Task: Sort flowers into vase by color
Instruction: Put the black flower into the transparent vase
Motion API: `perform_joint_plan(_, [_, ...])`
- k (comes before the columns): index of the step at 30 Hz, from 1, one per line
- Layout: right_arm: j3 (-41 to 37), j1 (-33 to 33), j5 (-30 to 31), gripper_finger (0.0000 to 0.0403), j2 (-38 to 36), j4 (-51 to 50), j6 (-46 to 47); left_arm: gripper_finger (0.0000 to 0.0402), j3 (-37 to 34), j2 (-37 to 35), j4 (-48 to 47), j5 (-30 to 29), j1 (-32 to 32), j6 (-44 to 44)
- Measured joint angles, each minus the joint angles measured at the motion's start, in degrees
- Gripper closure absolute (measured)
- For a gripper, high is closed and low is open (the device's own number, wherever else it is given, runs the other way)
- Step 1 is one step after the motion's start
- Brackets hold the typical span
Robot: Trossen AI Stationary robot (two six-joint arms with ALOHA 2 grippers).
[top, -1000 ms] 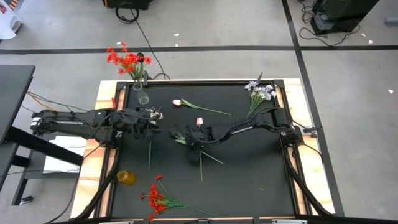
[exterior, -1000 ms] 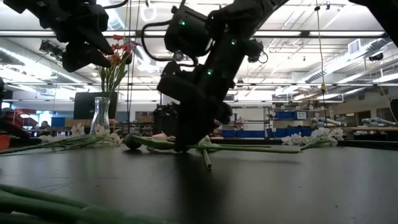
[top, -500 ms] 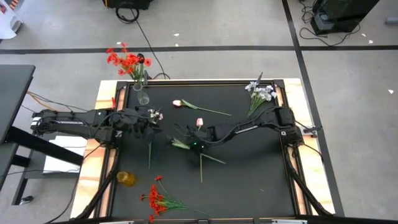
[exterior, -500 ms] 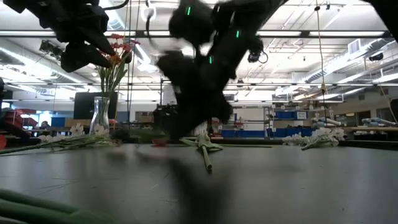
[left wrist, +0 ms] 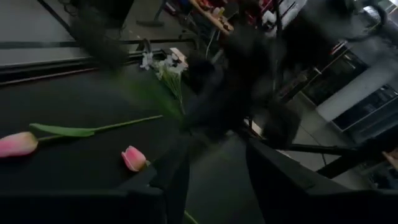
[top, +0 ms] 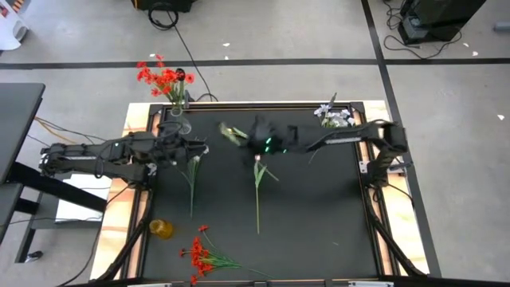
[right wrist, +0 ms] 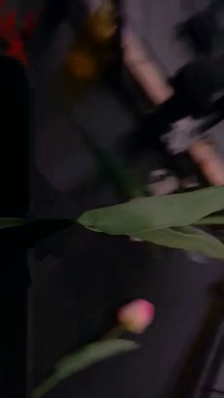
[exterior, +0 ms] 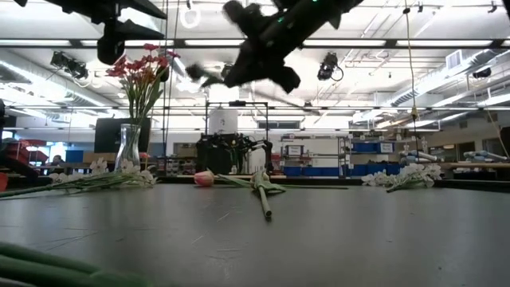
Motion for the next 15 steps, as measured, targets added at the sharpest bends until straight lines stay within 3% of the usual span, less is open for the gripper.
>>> perform_joint_plan(6, [-9.9, -6.9, -13.2, 0.0394, -8.6, 23.8, 4.3, 0.0191, 0.0, 1.4, 4.1, -3.1, 0.0, 4.0])
perform_joint_plan(11, [-16.1, -9.5, -22.1, 0.0394, -10.9, 40.7, 9.4, 0.0119, 0.0, 9.8, 24.0, -3.0, 0.0, 12.5])
perform_joint_plan(15, [-16.7, -9.5, -28.6, 0.0394, -10.3, 46.1, 10.3, 0.0087, 0.0, 15.7, 33.9, -3.0, 2.0, 16.5])
